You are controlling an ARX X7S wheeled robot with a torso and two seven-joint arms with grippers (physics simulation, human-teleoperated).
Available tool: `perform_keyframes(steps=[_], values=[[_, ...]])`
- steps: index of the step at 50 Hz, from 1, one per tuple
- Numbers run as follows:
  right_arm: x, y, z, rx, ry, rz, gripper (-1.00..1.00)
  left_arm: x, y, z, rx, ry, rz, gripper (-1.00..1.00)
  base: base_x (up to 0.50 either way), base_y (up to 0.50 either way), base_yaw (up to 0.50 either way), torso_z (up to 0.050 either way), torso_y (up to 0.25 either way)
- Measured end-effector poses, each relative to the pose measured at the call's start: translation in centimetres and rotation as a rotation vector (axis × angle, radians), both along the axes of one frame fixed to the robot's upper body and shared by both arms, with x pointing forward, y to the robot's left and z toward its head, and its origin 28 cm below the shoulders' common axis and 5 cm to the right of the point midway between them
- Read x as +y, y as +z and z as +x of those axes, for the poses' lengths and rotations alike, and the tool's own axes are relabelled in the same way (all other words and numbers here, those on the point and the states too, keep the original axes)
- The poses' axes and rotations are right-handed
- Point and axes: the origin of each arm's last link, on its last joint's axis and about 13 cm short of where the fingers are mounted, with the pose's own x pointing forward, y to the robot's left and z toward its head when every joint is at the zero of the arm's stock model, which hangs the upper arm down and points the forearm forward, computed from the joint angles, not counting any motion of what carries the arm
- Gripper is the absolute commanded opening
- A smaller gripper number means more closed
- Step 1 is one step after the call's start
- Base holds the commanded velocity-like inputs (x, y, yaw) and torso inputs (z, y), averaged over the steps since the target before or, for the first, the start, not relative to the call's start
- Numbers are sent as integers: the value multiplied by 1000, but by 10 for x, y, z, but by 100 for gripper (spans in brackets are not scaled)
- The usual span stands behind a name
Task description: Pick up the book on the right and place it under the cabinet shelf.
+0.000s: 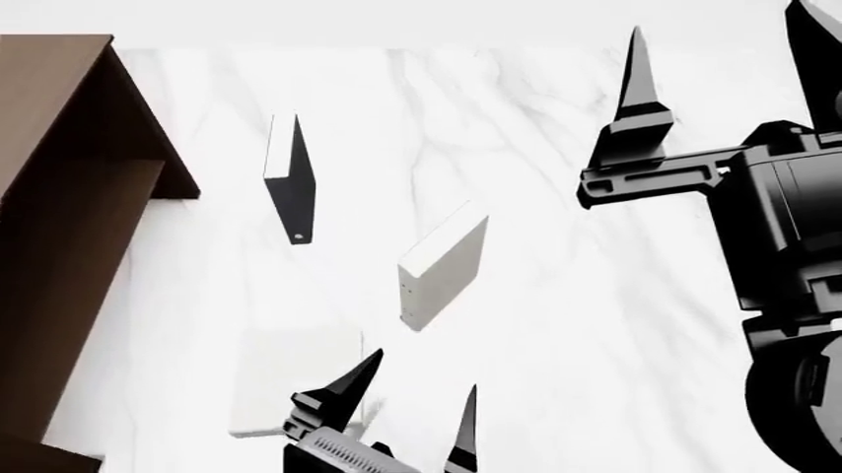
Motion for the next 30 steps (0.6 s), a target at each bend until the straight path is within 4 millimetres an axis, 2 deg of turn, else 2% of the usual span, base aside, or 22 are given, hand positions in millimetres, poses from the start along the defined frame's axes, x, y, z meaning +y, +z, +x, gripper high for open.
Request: perform_keyframes(steps=[25,30], values=[[1,-1,2,8,3,-3,100,-13,-4,6,-4,9,-30,100,0,0,0,0,-166],[1,-1,2,12,5,-4,100,-16,-7,8,-20,35,-25,100,0,0,0,0,-50]])
